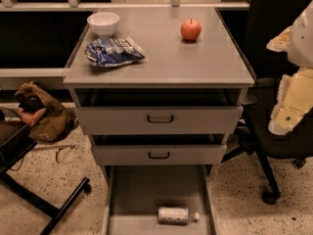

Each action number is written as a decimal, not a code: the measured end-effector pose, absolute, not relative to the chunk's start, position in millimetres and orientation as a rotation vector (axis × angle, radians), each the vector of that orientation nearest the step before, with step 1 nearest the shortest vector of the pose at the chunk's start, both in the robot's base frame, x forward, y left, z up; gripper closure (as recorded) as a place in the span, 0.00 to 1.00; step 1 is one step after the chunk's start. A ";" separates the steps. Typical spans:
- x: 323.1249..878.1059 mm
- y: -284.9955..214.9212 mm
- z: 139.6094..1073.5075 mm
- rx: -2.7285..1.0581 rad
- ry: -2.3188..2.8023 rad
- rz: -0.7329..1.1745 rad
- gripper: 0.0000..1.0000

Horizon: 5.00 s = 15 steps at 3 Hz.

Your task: Pick blue plastic bottle from bottom drawer and place on counter

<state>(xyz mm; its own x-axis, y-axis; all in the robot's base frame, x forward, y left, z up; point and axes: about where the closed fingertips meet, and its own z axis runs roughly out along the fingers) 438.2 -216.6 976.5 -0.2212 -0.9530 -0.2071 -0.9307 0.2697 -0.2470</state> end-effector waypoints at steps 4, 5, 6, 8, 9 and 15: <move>461.6 -170.5 808.1 -1.711 2.209 0.073 0.00; 461.6 -170.4 808.0 -1.711 2.209 0.073 0.00; 468.0 -164.3 773.9 -1.674 2.221 0.115 0.00; 471.7 -141.0 616.9 -1.595 2.285 0.186 0.00; 488.4 -136.7 618.3 -1.542 2.240 0.155 0.00; 487.9 -101.8 420.5 -1.356 2.143 0.622 0.00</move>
Offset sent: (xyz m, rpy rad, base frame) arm 0.0398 0.0294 -0.1143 0.0610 -0.0156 0.0076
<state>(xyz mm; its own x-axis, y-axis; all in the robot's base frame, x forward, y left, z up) 487.9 -101.8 420.5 -0.3599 -0.6735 -0.6456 -0.9145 0.3919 0.1010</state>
